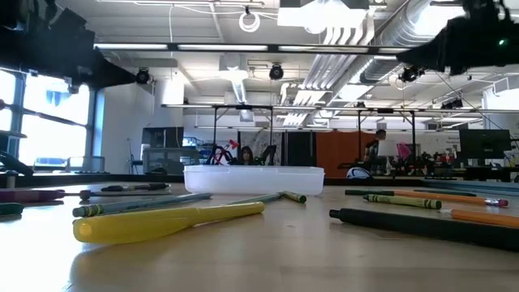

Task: Pick & place school supplies into a supply box
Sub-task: Put the top right dark green crayon into the black supply box

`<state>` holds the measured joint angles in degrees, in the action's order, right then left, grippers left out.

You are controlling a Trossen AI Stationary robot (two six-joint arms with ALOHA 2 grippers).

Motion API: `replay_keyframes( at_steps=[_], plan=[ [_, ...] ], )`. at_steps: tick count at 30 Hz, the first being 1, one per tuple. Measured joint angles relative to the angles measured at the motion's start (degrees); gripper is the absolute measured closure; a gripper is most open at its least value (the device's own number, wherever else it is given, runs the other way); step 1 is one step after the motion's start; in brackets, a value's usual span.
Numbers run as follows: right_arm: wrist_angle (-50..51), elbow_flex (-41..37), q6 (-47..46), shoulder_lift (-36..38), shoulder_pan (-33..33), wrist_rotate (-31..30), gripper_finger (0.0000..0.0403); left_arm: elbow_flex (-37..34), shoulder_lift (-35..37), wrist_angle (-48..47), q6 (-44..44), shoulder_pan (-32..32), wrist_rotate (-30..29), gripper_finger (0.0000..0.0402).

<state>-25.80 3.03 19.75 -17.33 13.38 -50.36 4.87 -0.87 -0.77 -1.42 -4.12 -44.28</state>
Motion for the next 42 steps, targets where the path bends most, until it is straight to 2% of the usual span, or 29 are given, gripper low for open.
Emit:
replay_keyframes(
  at_steps=[4, 7, 10, 16, 21, 28, 32, 36, 42],
  plan=[
    [7.2, 0.0, -6.1, -3.0, -2.1, -0.2, 0.0248, 0.0, 0.0, 5.1, -6.6, 0.0, -2.0, 0.0316],
    [12.3, 0.0, -15.0, -5.5, -3.9, 0.5, 0.023, 0.0, 0.0, 8.3, -11.0, 0.0, -4.7, 0.0316],
    [17.8, 0.0, -24.6, -7.7, -5.9, 3.0, 0.0225, 0.0, 0.0, 9.8, -13.3, 0.0, -7.4, 0.0316],
    [30.3, 0.3, -42.9, -11.9, -9.5, 8.6, 0.0232, 0.0, 0.0, 10.1, -15.2, 0.0, -7.9, 0.0316],
    [35.7, 3.4, -46.0, -15.6, -13.5, 15.7, 0.0234, 0.0, 0.0, 10.4, -15.5, 0.0, -7.9, 0.0316],
    [54.5, 14.8, -56.6, -20.0, -21.9, 29.1, 0.0231, 0.0, 0.0, 13.8, -18.4, 0.0, -7.9, 0.0316],
    [63.5, 19.3, -60.2, -24.7, -24.9, 34.1, 0.0231, 0.0, 0.0, 14.4, -19.3, 0.0, -7.9, 0.0316],
    [64.4, 19.6, -64.3, -31.3, -26.1, 38.8, 0.023, 0.0, 0.0, 14.1, -19.3, 0.0, -7.9, 0.0316],
    [64.4, 19.6, -64.3, -41.6, -27.2, 39.4, 0.023, 0.0, 0.0, 13.9, -19.3, 0.0, -7.9, 0.0316]
  ],
)
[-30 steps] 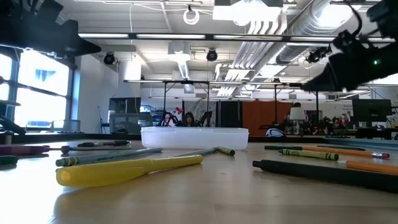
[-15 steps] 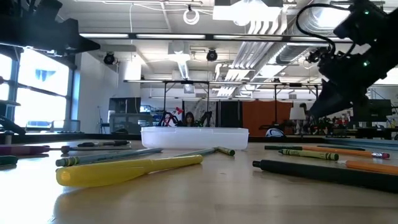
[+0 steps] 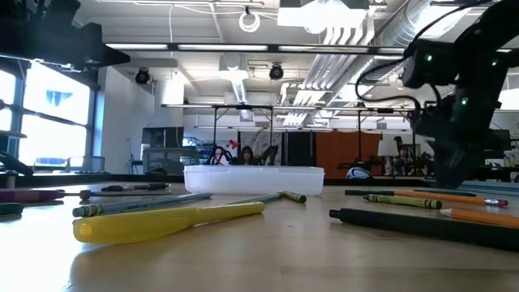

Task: Pick & place school supplies into a supply box
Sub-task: Put the top right dark green crayon into the black supply box

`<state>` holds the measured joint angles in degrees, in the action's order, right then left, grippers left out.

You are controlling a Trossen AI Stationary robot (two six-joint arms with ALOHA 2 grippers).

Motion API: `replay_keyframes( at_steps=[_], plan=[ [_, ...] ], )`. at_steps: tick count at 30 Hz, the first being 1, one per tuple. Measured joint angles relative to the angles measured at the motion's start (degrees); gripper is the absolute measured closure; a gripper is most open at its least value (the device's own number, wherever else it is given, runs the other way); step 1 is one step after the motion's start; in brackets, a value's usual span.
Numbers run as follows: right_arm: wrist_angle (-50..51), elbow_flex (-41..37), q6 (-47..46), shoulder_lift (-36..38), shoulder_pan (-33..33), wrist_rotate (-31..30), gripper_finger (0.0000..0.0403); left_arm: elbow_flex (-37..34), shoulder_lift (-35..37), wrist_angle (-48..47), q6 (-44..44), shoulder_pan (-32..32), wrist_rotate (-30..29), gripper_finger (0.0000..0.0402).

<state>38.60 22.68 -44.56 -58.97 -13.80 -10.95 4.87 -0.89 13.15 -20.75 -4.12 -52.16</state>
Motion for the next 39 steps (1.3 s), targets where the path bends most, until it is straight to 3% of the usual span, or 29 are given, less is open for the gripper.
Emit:
replay_keyframes(
  at_steps=[5, 14, 19, 27, 33, 39],
  plan=[
    [-2.5, 0.2, 2.0, -4.8, -1.6, 0.7, 0.0231, 0.0, 0.0, 0.0, 0.0, 0.0, 0.0, 0.0316],
    [-3.8, 0.0, 7.8, -5.5, -2.7, 1.1, 0.0236, 0.0, 0.0, 0.3, -1.9, 0.0, 0.0, 0.0316],
    [-4.1, 0.0, 9.8, -5.5, -2.7, 1.9, 0.028, 0.0, 0.0, 0.0, -1.9, 0.0, 0.0, 0.0316],
    [-9.1, -0.1, 12.7, -5.6, -2.8, 3.5, 0.039, 0.0, 0.0, 0.0, -1.9, 0.0, 0.0, 0.0316],
    [-21.0, 0.0, 19.8, -5.7, -2.7, 5.8, 0.0385, 0.0, 0.0, 0.0, -1.9, 0.0, 0.0, 0.0316],
    [-28.4, 5.5, 26.8, -5.7, -2.7, 1.9, 0.0399, 0.0, 0.0, 0.0, -1.9, 0.0, 0.0, 0.0316]
  ],
)
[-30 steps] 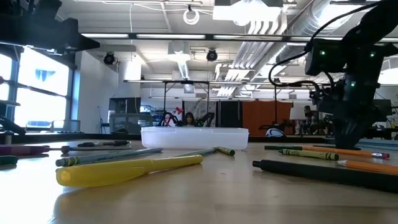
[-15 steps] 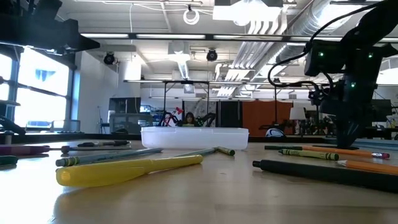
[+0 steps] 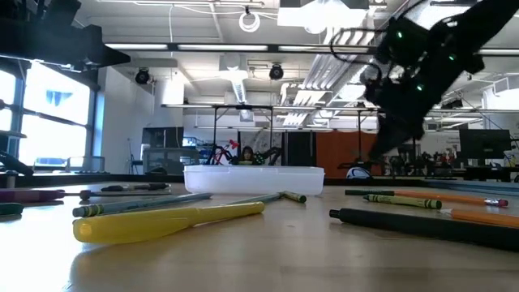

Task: Pick & place school supplies into a supply box
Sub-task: Put the top right dark green crayon into the black supply box, then put the top dark green crayon into the black supply box

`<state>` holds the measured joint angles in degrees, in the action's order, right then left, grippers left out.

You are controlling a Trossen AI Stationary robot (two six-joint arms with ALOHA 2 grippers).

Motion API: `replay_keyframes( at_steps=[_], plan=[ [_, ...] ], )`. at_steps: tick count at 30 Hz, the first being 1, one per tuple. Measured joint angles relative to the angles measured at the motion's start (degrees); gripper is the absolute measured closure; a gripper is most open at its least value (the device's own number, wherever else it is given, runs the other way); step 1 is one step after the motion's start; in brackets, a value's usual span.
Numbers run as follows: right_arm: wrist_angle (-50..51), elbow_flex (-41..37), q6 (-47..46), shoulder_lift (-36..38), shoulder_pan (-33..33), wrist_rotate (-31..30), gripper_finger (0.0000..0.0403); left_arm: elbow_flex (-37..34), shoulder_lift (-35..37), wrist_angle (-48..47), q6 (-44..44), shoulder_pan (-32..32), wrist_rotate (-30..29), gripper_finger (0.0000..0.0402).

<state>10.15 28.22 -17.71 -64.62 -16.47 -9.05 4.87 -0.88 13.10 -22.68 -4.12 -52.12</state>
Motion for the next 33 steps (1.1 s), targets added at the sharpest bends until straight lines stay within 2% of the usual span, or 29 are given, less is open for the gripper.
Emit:
replay_keyframes(
  at_steps=[2, 6, 9, 13, 17, 20, 27, 33],
  plan=[
    [-3.0, 3.1, 1.3, -0.5, 0.0, -0.8, 0.0397, 0.0, 0.0, 0.0, 0.0, 0.0, 0.0, 0.0316],
    [-4.9, 11.0, 5.6, -5.0, 0.4, 2.1, 0.0381, 0.0, 0.0, 0.0, 0.0, 0.0, 0.0, 0.0316],
    [-4.5, 17.0, 9.8, -11.8, 1.1, 2.6, 0.0377, 0.0, 0.0, 0.0, 0.0, 0.0, 0.0, 0.0316],
    [-4.5, 25.2, 14.9, -23.8, 2.0, 7.2, 0.0376, 0.0, 0.0, 0.0, 0.0, 0.0, 0.0, 0.0316],
    [-0.9, 32.9, 19.5, -34.7, 2.9, 9.5, 0.0376, 0.0, 0.0, -0.2, 0.0, 0.0, 0.0, 0.0316],
    [2.7, 38.6, 22.5, -40.0, 3.2, 9.6, 0.0375, 0.0, 0.0, -2.7, 0.2, 0.0, 0.0, 0.0316],
    [11.0, 47.7, 24.6, -43.1, 2.9, 6.6, 0.0375, 0.0, 0.0, -7.3, 3.2, 0.0, 0.0, 0.0316],
    [30.8, 55.5, 25.0, -42.8, 3.5, 4.4, 0.0373, 0.0, 0.0, -7.3, 5.4, 0.0, 0.0, 0.0316]
  ],
)
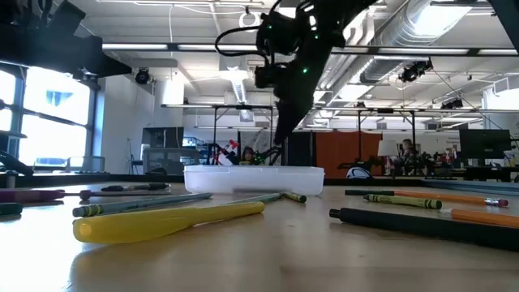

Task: Pick & place school supplies into a supply box
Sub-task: Put the top dark green crayon into the black supply box

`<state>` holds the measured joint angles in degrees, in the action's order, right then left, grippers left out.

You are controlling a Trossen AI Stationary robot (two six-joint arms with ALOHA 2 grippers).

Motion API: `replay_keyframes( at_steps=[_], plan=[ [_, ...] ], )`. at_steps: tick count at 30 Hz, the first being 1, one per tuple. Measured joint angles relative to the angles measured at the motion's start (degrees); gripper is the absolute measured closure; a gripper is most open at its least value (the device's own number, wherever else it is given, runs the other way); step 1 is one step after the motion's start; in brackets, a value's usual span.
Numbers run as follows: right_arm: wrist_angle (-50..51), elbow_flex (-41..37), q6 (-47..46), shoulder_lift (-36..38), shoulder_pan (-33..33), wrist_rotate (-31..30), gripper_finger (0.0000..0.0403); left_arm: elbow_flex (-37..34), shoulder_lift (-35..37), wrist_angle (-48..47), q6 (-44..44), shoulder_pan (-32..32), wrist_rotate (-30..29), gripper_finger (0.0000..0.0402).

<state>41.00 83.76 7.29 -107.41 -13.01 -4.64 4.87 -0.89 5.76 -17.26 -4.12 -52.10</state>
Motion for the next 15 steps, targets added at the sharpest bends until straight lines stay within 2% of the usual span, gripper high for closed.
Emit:
replay_keyframes(
  at_steps=[7, 12, 15],
  plan=[
    [19.3, 1.5, -5.3, 0.0, 3.0, 0.8, 0.0324, 0.0, 0.0, -1.7, 2.1, 0.0, 0.0, 0.0316],
    [24.2, -0.1, -10.9, 0.0, 5.7, 1.0, 0.0285, 0.0, 0.0, -1.7, 3.6, 0.0, 0.0, 0.0316],
    [22.6, -3.0, -13.6, 0.0, 6.4, 2.9, 0.0273, 0.0, 0.0, -1.7, 3.7, 0.0, 0.1, 0.0316]
  ],
)
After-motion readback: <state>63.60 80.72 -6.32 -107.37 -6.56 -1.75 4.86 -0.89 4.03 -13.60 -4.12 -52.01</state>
